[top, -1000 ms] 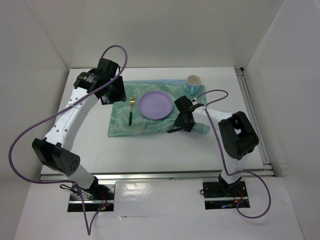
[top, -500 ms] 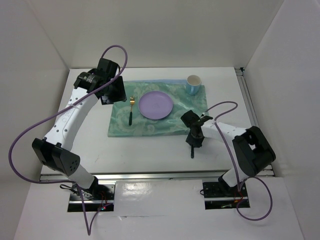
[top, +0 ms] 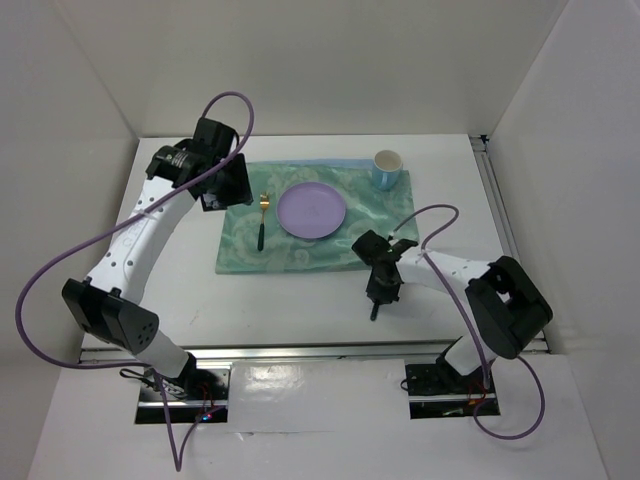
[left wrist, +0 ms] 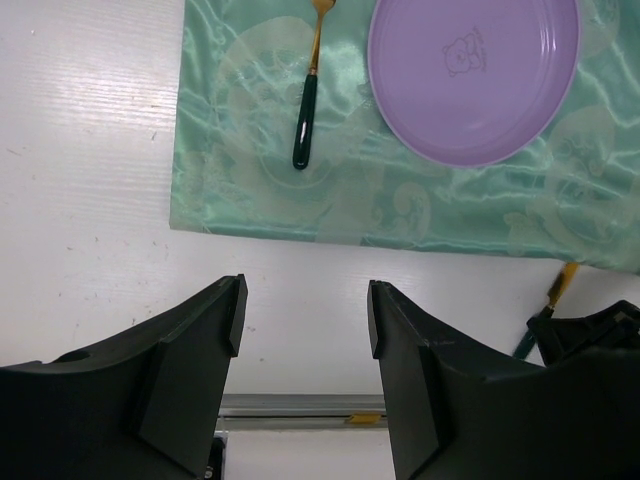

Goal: Set the dinner table for one person

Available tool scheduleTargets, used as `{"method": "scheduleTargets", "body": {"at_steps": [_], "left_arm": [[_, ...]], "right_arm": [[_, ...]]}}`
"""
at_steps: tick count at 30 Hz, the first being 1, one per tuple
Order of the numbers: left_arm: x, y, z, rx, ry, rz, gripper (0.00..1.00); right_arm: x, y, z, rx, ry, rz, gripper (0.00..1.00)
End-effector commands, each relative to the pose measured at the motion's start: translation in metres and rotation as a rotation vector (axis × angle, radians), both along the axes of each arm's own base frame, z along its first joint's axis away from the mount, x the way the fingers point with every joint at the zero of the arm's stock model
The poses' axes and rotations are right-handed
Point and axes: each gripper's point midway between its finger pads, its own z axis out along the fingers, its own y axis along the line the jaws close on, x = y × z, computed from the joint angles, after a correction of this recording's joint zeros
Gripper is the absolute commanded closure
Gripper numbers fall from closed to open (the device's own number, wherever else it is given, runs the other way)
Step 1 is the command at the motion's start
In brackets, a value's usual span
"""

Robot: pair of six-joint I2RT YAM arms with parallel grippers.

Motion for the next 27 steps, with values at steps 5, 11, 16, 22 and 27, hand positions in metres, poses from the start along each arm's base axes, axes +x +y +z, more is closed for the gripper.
{"method": "scheduleTargets", "body": {"at_steps": [5,11,16,22,27], "left_arm": [[-0.005,0.000,0.016,-0.022,-0.050,-0.020,0.32],[-0.009,0.002,0.009,-0.022,-0.033,-0.012,0.32],[-0.005,-0.001,0.011,-0.034,-0.048,-0.018,0.32],[-0.003,-0.002,0.006,-0.032,-0.039,-0.018,0.32],[-0.006,0.003,0.002,-0.006,-0.033,-0.012,0.32]], "right_arm": [[-0.038,0.008,0.004,-0.050,0.108,0.081,1.00],[-0.075,0.020,0.059,0.071,0.121,0.128,1.00],[-0.069,0.024,0.135,0.202,-0.039,0.134,1.00],[0.012,0.026,0.179,0.063,-0.245,0.207,1.00],[0.122,0.032,0.185,-0.013,-0.396,0.302,1.00]]}}
